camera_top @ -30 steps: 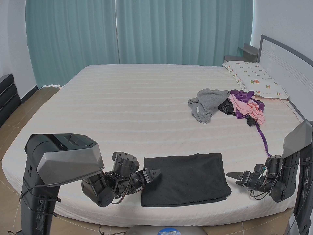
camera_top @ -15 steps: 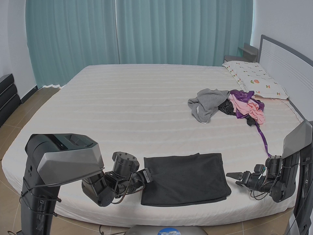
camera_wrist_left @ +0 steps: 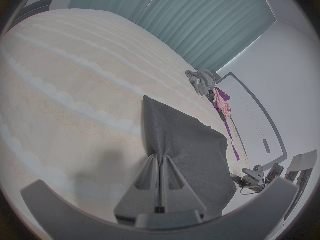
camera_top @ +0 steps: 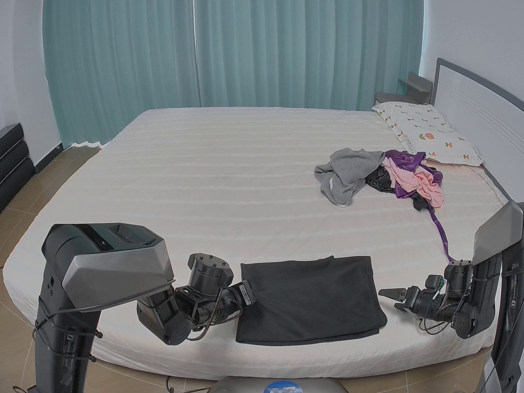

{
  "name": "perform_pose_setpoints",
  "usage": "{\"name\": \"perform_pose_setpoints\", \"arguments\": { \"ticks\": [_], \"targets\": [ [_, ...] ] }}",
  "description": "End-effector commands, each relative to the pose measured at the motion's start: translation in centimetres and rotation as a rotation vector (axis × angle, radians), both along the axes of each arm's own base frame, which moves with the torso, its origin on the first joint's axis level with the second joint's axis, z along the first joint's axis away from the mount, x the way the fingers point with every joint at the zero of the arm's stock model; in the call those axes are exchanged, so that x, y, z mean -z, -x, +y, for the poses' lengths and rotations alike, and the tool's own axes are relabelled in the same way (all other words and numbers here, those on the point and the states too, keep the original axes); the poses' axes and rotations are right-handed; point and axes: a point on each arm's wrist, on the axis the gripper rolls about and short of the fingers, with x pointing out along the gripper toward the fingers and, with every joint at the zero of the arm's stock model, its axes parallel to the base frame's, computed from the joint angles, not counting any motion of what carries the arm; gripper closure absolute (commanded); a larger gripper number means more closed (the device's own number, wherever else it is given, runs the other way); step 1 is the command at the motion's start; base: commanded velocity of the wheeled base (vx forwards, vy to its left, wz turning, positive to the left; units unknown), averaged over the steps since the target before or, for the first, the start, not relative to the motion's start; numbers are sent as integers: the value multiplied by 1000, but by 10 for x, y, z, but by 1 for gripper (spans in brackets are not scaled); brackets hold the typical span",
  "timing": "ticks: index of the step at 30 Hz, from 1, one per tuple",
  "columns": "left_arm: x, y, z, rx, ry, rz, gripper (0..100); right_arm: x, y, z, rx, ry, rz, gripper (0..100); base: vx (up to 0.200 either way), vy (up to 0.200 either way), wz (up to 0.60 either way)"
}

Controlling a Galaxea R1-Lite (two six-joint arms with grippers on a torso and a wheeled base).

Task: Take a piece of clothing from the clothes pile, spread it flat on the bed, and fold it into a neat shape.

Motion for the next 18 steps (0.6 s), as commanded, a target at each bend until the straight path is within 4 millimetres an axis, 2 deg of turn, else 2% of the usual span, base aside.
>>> {"name": "perform_pose_setpoints", "arguments": {
  "ticks": [1,8,18],
  "targets": [
    [0,0,0,-1,1,-1,100,-1,-1,0,0,-1,-16,0,0,0,0],
    [1,0,0,-2,1,1,100,-1,-1,0,-1,-2,-16,0,0,0,0],
    [0,-1,3,-11,6,2,100,-1,-1,0,1,-2,-16,0,0,200,0]
  ]
}}
